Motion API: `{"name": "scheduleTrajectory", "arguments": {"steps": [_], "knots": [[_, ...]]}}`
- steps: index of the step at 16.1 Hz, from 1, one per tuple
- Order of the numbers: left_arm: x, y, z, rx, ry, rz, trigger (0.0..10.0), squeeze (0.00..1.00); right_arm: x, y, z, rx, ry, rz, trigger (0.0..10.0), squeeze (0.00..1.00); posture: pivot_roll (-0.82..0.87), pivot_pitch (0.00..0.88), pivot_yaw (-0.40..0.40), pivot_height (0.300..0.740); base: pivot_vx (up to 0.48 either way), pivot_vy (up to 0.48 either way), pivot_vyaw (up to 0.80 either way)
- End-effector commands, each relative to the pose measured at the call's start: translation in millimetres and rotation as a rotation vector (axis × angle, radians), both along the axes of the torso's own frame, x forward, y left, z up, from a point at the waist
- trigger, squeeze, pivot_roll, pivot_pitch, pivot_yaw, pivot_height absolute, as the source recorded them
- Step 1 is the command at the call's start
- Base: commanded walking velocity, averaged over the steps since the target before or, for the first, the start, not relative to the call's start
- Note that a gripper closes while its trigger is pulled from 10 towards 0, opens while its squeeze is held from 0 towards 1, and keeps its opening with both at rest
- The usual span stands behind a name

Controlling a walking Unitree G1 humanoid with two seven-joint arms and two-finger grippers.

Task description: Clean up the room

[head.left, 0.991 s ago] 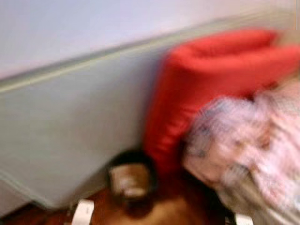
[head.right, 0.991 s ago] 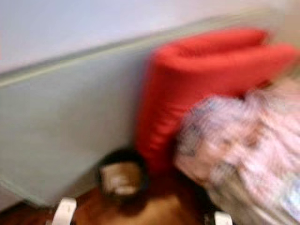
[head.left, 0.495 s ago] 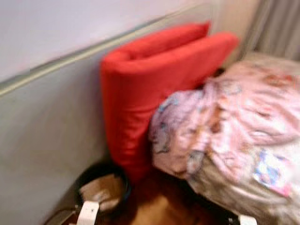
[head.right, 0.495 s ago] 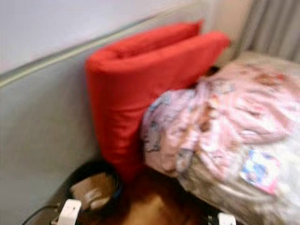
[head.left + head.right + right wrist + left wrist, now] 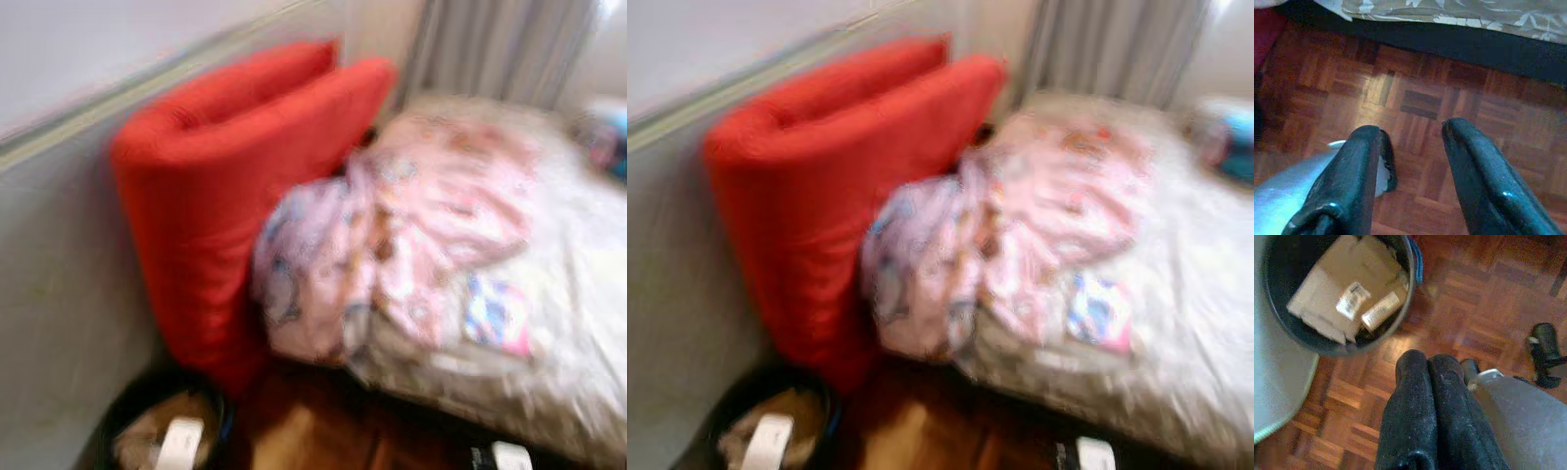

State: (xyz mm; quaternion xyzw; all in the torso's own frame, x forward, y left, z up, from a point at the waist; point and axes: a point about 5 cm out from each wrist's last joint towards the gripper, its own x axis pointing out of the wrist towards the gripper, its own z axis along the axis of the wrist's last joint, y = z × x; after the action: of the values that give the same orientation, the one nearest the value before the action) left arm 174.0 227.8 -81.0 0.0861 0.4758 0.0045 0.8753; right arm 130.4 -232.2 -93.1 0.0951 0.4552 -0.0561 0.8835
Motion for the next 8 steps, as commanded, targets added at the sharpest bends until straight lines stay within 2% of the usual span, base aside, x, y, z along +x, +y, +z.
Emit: {"name": "scheduleTrajectory", "arguments": {"steps": [1,8], "knots": [[2.1,-2.4,0.3,-0.013,-0.005,0.009,10.0,0.0,-7.1,-2.0,-2.0,-0.006,0.025,0.003,10.0,0.0,-0.05,0.0,0.018,0.74,0.0,0.0,-0.79],[2.0,-1.7,0.5,-0.012,-0.003,0.006,10.0,0.0,-7.2,-1.0,-2.3,-0.006,0.026,0.001,10.0,0.0,-0.05,0.0,0.025,0.74,0.0,0.0,-0.79]]}}
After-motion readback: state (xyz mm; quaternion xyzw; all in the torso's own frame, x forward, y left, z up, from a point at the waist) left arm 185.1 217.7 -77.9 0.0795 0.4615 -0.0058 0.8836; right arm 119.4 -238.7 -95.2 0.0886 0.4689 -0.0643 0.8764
